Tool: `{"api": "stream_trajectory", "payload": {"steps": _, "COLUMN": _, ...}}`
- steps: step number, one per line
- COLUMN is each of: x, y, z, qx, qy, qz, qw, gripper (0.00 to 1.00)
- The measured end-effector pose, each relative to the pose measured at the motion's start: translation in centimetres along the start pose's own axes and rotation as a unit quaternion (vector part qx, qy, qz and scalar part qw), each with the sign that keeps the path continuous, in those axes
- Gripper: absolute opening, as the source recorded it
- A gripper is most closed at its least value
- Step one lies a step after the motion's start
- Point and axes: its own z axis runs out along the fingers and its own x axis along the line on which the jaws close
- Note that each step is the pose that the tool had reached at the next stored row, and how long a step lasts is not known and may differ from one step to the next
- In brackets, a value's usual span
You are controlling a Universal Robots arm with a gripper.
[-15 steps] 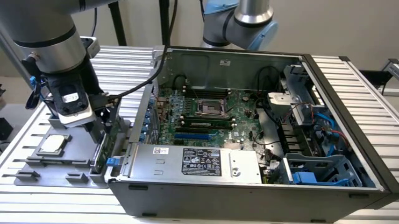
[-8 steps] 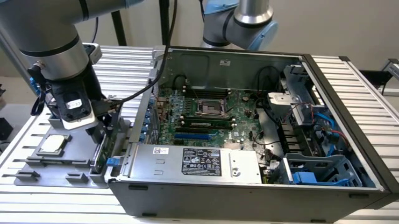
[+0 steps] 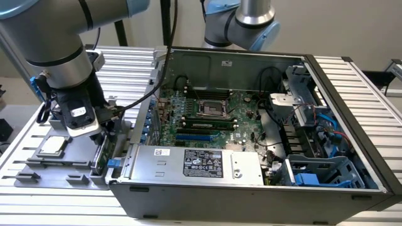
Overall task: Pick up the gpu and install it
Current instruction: 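Pick up the gpu and move the gpu toward the slot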
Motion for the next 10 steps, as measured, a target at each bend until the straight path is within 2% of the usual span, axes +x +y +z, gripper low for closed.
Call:
{"api": "stream_trajectory", "payload": {"steps": 6, "x": 0.2, "y": 0.38, "z": 1.08, "qx": 0.0002, "qy": -0.0003, "qz": 0.010, "qw": 1.0000, "gripper": 0.48}}
{"api": "stream_trajectory", "payload": {"steps": 10, "x": 0.4, "y": 0.42, "z": 1.40, "qx": 0.0002, "qy": -0.0004, "qz": 0.013, "qw": 0.9999, "gripper": 0.48}}
